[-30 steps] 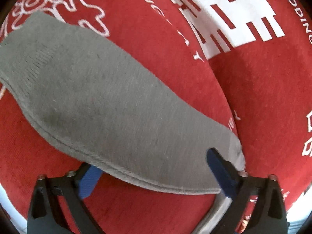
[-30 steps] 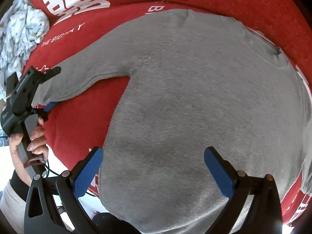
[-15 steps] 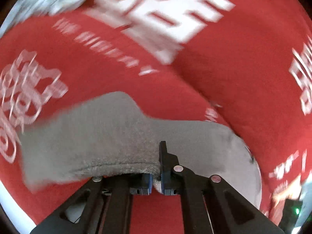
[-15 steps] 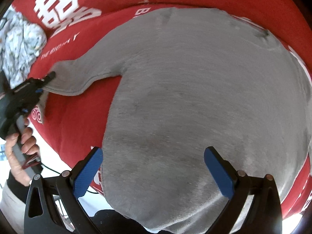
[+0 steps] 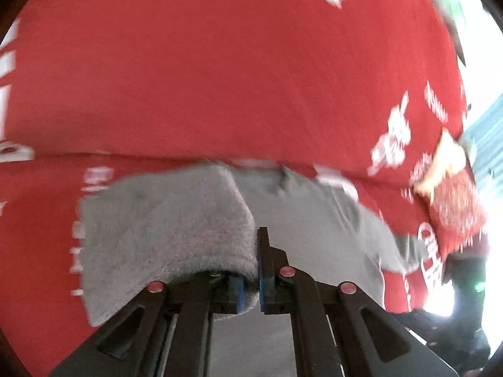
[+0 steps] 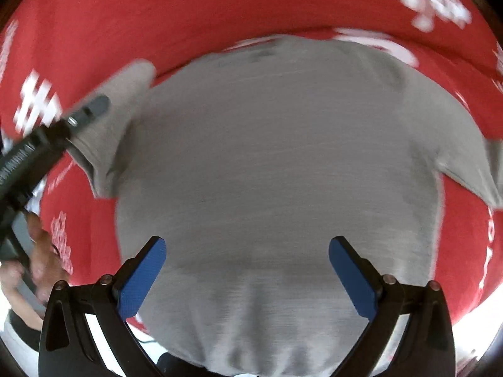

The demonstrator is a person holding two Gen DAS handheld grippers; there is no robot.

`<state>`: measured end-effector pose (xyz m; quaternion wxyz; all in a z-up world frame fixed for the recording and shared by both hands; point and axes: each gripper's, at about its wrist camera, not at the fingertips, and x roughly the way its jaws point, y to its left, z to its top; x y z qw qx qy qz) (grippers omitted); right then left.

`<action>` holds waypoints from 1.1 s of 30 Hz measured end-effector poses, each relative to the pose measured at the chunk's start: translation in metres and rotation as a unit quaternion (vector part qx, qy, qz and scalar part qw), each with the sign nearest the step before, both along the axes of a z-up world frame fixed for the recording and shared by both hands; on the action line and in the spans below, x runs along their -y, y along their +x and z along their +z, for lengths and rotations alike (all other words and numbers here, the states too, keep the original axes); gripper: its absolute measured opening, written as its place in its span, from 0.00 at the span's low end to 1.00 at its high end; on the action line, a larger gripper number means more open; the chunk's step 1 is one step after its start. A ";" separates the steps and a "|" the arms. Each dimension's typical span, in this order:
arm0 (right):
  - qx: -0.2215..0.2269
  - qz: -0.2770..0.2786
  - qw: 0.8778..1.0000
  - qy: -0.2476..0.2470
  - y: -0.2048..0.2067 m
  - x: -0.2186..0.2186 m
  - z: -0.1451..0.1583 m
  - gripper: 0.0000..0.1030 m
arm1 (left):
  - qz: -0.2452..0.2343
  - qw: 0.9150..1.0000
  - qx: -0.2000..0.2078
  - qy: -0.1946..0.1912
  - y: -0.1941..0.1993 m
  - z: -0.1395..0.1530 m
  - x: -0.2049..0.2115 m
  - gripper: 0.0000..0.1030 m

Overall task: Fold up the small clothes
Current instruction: 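Fold the gripped side and sleeve across the sweater body with the left gripper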

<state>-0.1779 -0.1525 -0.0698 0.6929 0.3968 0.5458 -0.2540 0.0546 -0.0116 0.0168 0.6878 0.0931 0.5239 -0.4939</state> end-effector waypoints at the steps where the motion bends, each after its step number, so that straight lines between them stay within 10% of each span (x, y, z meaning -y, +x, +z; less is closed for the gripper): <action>1: -0.003 -0.014 1.000 0.001 -0.008 0.007 -0.004 1.00 | -0.012 1.000 0.007 0.024 -0.012 -0.011 0.015 0.07; 8: -0.037 -0.072 0.997 0.008 -0.057 0.035 -0.027 1.00 | -0.083 0.983 0.015 0.160 -0.055 -0.080 0.046 0.09; 12: -0.037 -0.065 0.997 0.003 -0.052 0.039 -0.025 1.00 | -0.063 0.987 0.050 0.143 -0.056 -0.055 0.026 0.90; 19: 0.004 0.080 0.993 -0.081 0.029 0.018 0.005 1.00 | 0.044 0.981 0.099 0.163 -0.010 -0.014 -0.067 0.90; 25: -0.040 0.329 0.914 -0.236 0.126 -0.057 -0.008 0.98 | 0.116 0.962 0.068 0.236 0.031 -0.038 -0.131 0.90; 29: -0.072 0.385 0.865 -0.313 0.162 -0.077 -0.033 0.80 | 0.173 0.957 0.049 0.226 0.060 -0.045 -0.145 0.90; 30: -0.079 0.386 0.862 -0.319 0.167 -0.075 -0.038 0.46 | 0.182 0.956 0.047 0.227 0.068 -0.050 -0.144 0.90; 31: -0.082 0.384 0.865 -0.311 0.172 -0.069 -0.042 0.18 | 0.185 0.954 0.048 0.230 0.072 -0.054 -0.141 0.90; 33: -0.056 0.330 0.896 -0.290 0.171 -0.047 -0.032 0.06 | 0.185 0.949 0.047 0.249 0.076 -0.066 -0.135 0.90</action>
